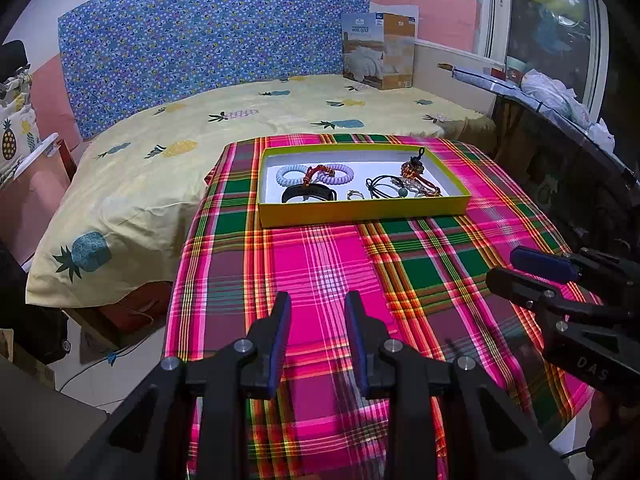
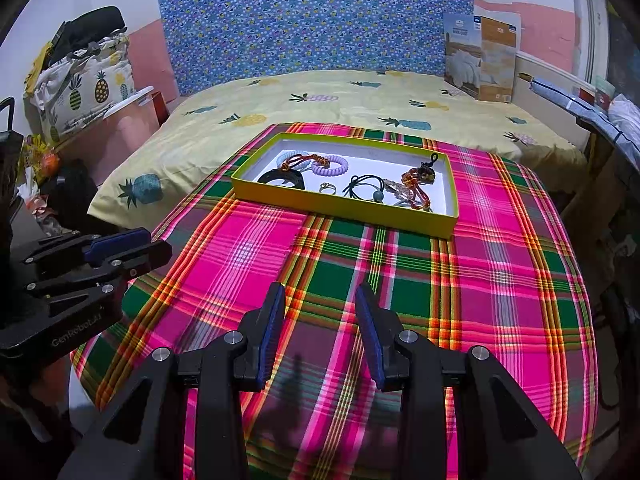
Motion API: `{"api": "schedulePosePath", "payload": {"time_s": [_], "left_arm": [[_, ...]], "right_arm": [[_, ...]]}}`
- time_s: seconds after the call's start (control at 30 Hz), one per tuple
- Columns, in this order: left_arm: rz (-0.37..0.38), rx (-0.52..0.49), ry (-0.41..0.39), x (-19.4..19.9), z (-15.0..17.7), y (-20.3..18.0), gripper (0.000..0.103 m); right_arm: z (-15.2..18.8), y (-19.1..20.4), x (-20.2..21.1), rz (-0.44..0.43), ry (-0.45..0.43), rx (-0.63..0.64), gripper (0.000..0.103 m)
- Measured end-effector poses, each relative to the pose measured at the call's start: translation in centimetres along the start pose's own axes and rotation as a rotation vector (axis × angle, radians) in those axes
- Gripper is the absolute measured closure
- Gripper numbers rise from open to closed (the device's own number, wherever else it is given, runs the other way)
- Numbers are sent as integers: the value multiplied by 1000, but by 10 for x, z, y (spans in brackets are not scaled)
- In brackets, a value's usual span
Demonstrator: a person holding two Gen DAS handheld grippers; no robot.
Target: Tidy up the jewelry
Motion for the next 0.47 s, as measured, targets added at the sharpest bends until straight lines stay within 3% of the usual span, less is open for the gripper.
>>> {"api": "schedulePosePath", "payload": {"time_s": [0.47], "left_arm": [[-3, -3, 7, -4, 4, 0, 74]], "right_arm": [[2, 0, -2, -2, 4, 4, 66]]}}
Point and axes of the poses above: each gripper's, at about its wrist camera, not at the fingertips, and x roughly against the way its jaws point, y to its left, z to its underside, the point moved 10 cm from there along -x, roughly the way its jaws point, and after that the axes turned 6 degrees about y, right-handed, at the moved point
